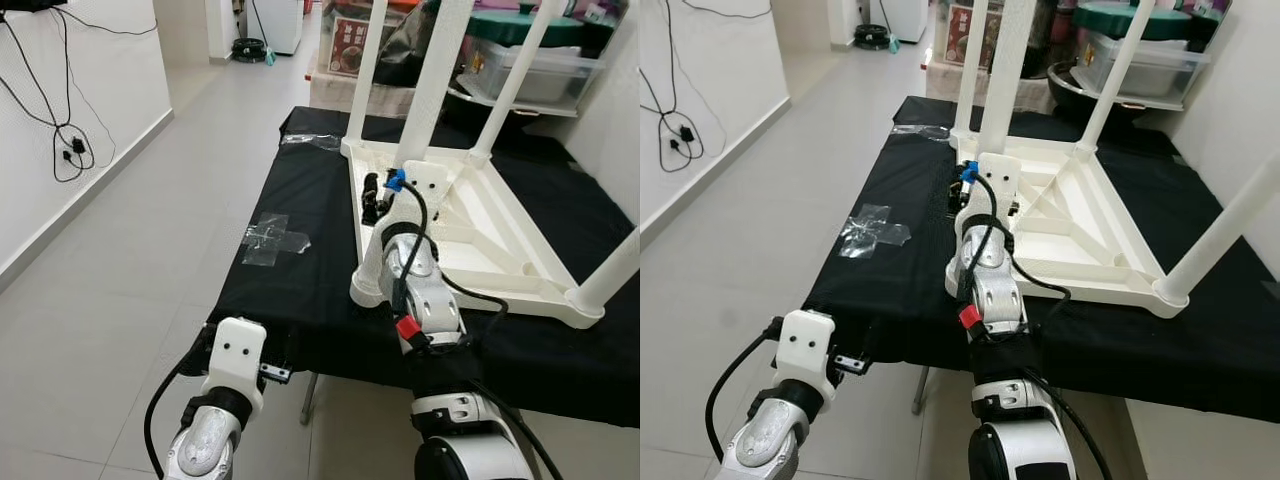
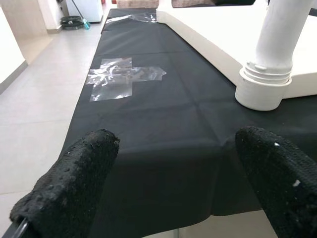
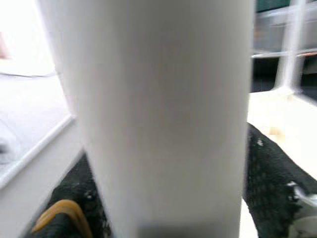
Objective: Building children table
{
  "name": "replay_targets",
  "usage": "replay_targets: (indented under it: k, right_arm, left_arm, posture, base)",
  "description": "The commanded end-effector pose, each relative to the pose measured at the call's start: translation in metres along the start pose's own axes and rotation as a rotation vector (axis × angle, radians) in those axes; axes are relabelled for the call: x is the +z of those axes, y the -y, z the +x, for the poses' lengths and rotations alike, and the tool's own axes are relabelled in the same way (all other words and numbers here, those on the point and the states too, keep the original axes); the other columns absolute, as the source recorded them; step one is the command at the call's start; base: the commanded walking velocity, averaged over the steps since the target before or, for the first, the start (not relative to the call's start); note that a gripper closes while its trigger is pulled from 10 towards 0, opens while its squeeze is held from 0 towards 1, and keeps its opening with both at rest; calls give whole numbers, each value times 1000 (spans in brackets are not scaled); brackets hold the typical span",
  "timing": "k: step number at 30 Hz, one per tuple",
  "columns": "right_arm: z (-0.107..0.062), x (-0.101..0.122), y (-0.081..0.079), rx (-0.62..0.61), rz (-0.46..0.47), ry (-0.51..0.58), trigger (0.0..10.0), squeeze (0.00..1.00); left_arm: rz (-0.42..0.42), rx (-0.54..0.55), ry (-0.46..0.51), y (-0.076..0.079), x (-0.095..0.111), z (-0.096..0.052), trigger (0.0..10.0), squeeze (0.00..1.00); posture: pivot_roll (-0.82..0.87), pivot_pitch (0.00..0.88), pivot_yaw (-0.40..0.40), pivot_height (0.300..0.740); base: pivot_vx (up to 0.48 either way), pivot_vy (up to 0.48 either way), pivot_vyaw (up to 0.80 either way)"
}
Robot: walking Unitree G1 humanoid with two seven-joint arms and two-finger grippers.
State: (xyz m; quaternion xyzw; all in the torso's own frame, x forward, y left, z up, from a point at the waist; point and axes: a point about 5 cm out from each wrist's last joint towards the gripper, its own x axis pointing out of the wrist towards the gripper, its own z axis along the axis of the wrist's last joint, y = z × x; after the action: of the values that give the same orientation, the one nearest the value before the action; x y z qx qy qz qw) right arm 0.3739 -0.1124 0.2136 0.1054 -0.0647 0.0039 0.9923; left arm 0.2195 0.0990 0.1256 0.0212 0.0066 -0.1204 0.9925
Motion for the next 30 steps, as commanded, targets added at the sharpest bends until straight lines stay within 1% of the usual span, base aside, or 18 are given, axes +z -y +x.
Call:
replay_targets:
  k: [1, 2, 3, 4, 5, 6, 7, 8, 9, 10, 12, 13, 14, 16, 20, 21, 26, 30]
  right_arm:
    - [6, 6, 5, 136, 69, 18, 10000, 0]
    - [6, 6, 5, 136, 69, 18, 10000, 0]
    - [8, 6, 1, 273, 120, -15, 10000, 0]
    - [8, 6, 1, 273, 120, -15, 10000, 0]
    - [7, 5, -3, 428, 164, -60, 10000, 0]
    - [1, 4, -9, 634, 155, -90, 10000, 0]
    - [1, 4, -9, 634, 155, -90, 10000, 0]
    - [-6, 4, -12, 832, 144, -129, 10000, 0]
    - [-6, 4, -12, 832, 144, -129, 10000, 0]
    - [-11, 3, -13, 985, 109, -162, 10000, 0]
    - [-11, 3, -13, 985, 109, -162, 10000, 0]
    - [-11, -1, -20, 1158, 20, -208, 10000, 0]
    - [-11, -1, -20, 1158, 20, -208, 10000, 0]
    - [-6, -4, -30, 1194, -23, -222, 10000, 0]
    - [0, -5, -44, 1194, -48, -227, 10000, 0]
    - [2, -6, -47, 1174, -49, -228, 0, 0]
    - [8, -5, -52, 1061, -71, -191, 0, 0]
    - [15, -2, -45, 921, -54, -137, 0, 0]
  left_arm:
    - [8, -2, -15, 2, -2, 1, 10000, 0]
    - [8, -2, -15, 2, -2, 1, 10000, 0]
    - [7, -3, -15, 2, -2, 1, 10000, 0]
    - [7, -3, -15, 2, -2, 1, 10000, 0]
    - [7, -1, -15, 2, -2, 1, 10000, 0]
    - [14, 5, -17, 1, -2, 2, 10000, 0]
    - [14, 5, -17, 1, -2, 2, 10000, 0]
    - [15, 7, -12, 1, -1, 2, 10000, 0]
    - [15, 7, -12, 1, -1, 2, 10000, 0]
    - [14, 9, -6, 1, 0, 3, 10000, 0]
    - [14, 9, -6, 1, 0, 3, 10000, 0]
    - [9, 10, -2, 1, 0, 2, 10000, 0]
    - [9, 10, -2, 1, 0, 2, 10000, 0]
    - [7, 9, -4, 2, 0, 2, 10000, 0]
    - [4, 12, -7, 2, 0, 0, 10000, 0]
    - [3, 12, -8, 2, 0, 0, 10000, 0]
    - [1, 14, -10, 3, 0, -1, 10000, 0]
    - [-2, 13, -11, 3, 0, -1, 10000, 0]
  posture:
    - [117, 54, -136, 740]
    - [117, 54, -136, 740]
    - [113, 55, -137, 740]
    - [113, 55, -137, 740]
    - [114, 52, -136, 740]
    - [115, 52, -137, 740]
    - [115, 52, -137, 740]
    - [119, 53, -141, 740]
    - [119, 53, -141, 740]
    - [120, 55, -145, 740]
    - [120, 55, -145, 740]
    - [117, 60, -146, 740]
    - [117, 60, -146, 740]
    - [124, 63, -149, 740]
    - [129, 67, -152, 740]
    - [129, 67, -152, 740]
    - [131, 69, -153, 740]
    - [126, 64, -150, 740]
  base:
    - [0, 0, 0]
    - [0, 0, 0]
    - [0, 0, 0]
    - [0, 0, 0]
    - [0, 0, 0]
    - [0, 0, 0]
    - [0, 0, 0]
    - [0, 0, 0]
    - [0, 0, 0]
    - [0, 0, 0]
    - [0, 0, 0]
    - [0, 0, 0]
    - [0, 0, 0]
    - [0, 0, 0]
    - [0, 0, 0]
    - [0, 0, 0]
    - [0, 0, 0]
    - [0, 0, 0]
